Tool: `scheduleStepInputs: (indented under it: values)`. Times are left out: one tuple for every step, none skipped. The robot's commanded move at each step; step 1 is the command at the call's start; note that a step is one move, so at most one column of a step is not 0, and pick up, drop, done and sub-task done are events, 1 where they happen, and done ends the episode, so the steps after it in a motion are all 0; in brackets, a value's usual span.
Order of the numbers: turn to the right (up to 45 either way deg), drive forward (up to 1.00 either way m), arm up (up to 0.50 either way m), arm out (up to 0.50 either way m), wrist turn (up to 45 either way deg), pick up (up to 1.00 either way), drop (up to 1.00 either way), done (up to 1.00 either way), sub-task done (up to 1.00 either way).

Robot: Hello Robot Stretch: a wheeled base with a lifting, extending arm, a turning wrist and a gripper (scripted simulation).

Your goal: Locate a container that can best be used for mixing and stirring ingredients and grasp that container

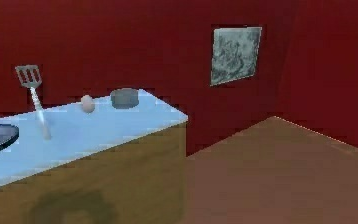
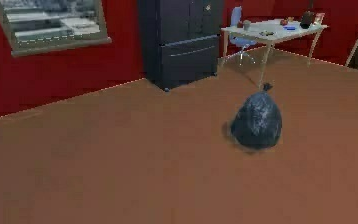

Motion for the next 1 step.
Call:
scheduleStepInputs:
  values:
    - [-30.0,0.0,0.0,0.0,0.0,0.0,0.0,0.0,0.0]
